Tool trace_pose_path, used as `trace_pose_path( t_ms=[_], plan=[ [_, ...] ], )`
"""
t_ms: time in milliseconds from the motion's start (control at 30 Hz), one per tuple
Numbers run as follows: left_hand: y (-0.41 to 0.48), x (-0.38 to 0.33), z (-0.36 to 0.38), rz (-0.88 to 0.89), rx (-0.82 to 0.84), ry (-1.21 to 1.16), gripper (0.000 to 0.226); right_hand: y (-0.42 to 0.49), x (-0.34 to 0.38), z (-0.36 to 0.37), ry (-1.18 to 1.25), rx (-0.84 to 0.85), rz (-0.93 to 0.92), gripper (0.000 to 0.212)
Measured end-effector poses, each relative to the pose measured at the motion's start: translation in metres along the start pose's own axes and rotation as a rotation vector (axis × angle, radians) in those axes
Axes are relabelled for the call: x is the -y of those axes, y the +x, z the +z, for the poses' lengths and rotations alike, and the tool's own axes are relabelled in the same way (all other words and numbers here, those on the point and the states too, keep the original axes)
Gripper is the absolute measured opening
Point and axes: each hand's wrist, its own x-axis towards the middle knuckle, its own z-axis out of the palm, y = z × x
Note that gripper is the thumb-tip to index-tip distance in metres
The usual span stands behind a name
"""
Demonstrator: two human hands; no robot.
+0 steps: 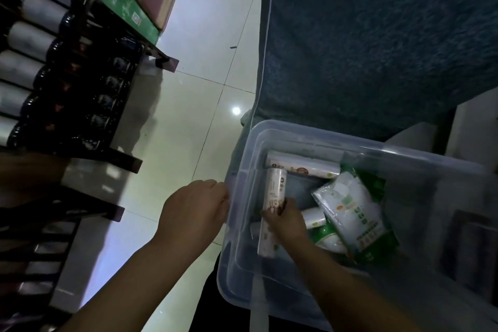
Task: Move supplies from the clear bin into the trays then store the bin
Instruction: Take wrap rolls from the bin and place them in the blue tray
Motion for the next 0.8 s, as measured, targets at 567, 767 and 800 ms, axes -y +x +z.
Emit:
trace_pose_path(
  t_ms=[567, 767, 800],
  plan=[
    [0.031, -0.061, -0.046, 0.011, 0.151, -0.718, 0.021, -0.100, 0.050, -0.093, 0.127, 0.091, -0.556, 0.042],
    [0.040, -0.028, -0.061, -0.109, -0.201, -0.770, 0.020, -0.049, 0.001, -0.104, -0.200, -0.305, -0.345, 0.016],
    [0.039, -0.024, -0.062, -0.122, -0.238, -0.764, 0.022, -0.039, -0.011, -0.101, -0.322, -0.281, -0.323, 0.018]
  ],
)
